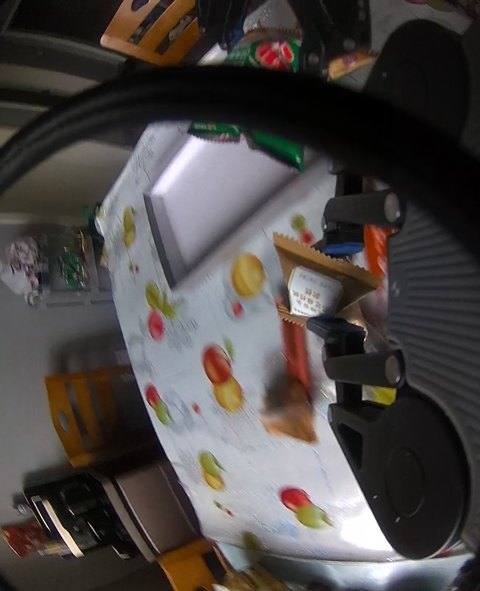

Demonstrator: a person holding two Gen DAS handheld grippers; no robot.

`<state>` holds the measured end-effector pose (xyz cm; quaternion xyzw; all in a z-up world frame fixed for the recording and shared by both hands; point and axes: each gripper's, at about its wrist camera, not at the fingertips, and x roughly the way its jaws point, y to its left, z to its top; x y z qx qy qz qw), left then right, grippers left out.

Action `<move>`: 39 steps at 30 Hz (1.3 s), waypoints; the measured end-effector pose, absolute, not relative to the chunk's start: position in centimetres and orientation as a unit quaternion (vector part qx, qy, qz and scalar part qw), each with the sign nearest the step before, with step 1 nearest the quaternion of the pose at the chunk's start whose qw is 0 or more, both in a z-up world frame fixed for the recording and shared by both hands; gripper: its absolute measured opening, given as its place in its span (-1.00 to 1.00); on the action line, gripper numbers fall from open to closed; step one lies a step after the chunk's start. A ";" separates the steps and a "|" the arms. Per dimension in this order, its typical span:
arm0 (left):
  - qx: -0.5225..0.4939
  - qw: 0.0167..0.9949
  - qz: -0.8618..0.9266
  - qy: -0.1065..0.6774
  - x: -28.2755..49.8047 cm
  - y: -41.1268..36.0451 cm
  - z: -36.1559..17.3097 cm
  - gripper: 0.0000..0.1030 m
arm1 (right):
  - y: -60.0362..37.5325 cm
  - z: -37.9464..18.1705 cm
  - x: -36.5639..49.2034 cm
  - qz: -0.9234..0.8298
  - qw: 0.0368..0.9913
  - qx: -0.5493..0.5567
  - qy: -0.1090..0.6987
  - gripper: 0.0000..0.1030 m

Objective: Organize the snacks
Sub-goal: 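Carry the chip bag and biscuit packet over the white tray and lower them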

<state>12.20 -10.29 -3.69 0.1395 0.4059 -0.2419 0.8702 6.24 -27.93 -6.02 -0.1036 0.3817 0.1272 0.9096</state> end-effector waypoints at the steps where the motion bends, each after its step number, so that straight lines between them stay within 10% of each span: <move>1: 0.143 0.870 -0.246 0.403 12.2 -11.4 -3.6 -0.41 | -28.7 -6.3 6.4 0.121 0.910 -0.100 0.384 0.15; 39: 0.134 0.834 -0.255 0.470 9.4 -26.5 -12.0 -0.40 | -36.3 -13.8 6.6 0.087 0.892 -0.136 0.423 0.18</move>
